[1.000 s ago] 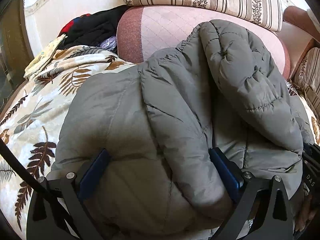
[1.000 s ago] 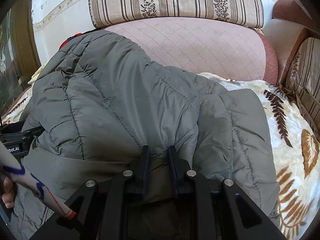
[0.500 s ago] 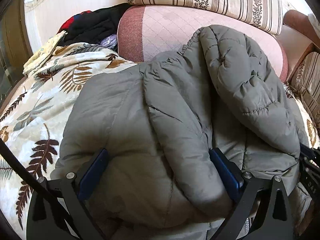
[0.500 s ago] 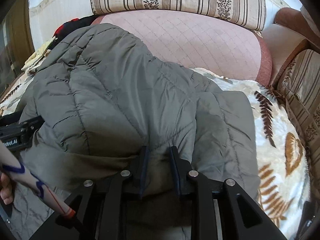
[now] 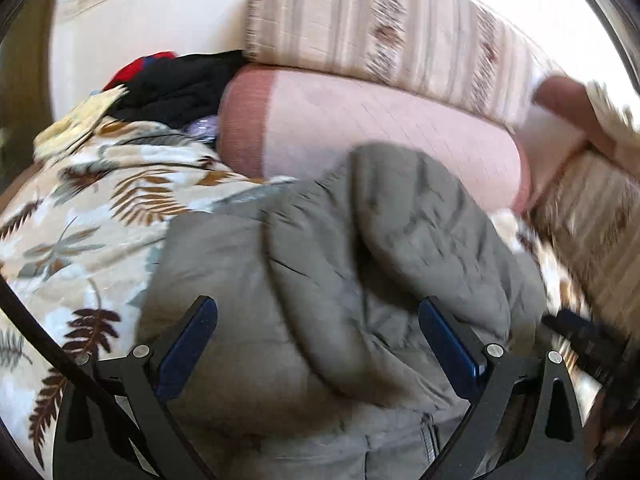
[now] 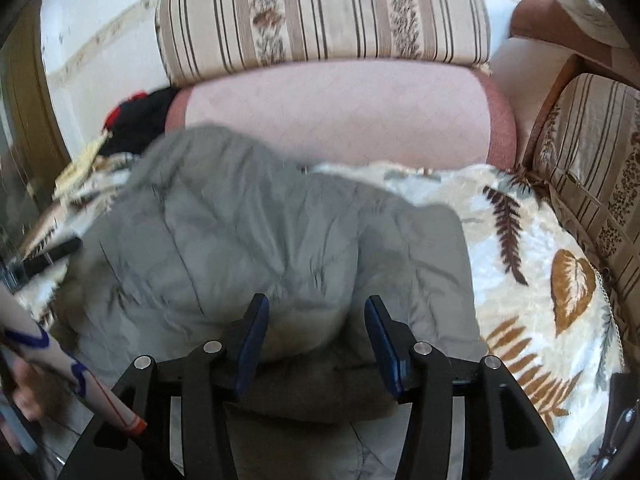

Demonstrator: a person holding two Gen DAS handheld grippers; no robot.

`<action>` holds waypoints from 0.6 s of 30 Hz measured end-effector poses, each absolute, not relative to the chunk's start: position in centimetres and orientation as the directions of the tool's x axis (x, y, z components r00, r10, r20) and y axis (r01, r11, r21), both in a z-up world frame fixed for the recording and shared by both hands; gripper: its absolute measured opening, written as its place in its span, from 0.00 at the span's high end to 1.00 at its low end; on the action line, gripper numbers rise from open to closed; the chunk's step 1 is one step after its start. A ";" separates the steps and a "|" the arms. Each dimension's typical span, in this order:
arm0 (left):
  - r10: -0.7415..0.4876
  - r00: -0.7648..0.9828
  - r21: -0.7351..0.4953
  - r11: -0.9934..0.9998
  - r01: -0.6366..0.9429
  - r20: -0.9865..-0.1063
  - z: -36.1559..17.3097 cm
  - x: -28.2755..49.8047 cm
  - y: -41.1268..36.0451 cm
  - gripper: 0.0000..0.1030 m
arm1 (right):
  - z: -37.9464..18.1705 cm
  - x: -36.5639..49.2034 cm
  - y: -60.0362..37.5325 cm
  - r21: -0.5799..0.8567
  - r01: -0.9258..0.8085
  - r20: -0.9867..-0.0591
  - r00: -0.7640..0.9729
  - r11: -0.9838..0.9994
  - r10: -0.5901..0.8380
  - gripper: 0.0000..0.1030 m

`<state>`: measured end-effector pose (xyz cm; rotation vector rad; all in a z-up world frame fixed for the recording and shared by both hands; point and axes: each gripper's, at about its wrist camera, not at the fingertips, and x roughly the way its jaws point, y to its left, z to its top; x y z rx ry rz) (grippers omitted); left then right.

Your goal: Fold large clothes

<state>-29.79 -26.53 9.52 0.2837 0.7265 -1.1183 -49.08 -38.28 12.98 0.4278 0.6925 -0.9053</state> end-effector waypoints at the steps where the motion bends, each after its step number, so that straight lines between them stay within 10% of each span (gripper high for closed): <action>1: -0.702 0.248 -0.109 0.422 0.900 -0.667 9.1 -30.4 -27.0 0.02 | 13.4 -48.9 -38.2 0.058 0.822 -0.694 0.441 0.567 -0.569 0.47; 18: -0.562 0.283 -0.020 0.471 0.882 -0.777 5.0 -30.3 -28.6 0.00 | 8.2 -47.6 -37.0 0.075 0.786 -0.769 0.438 0.614 -0.466 0.47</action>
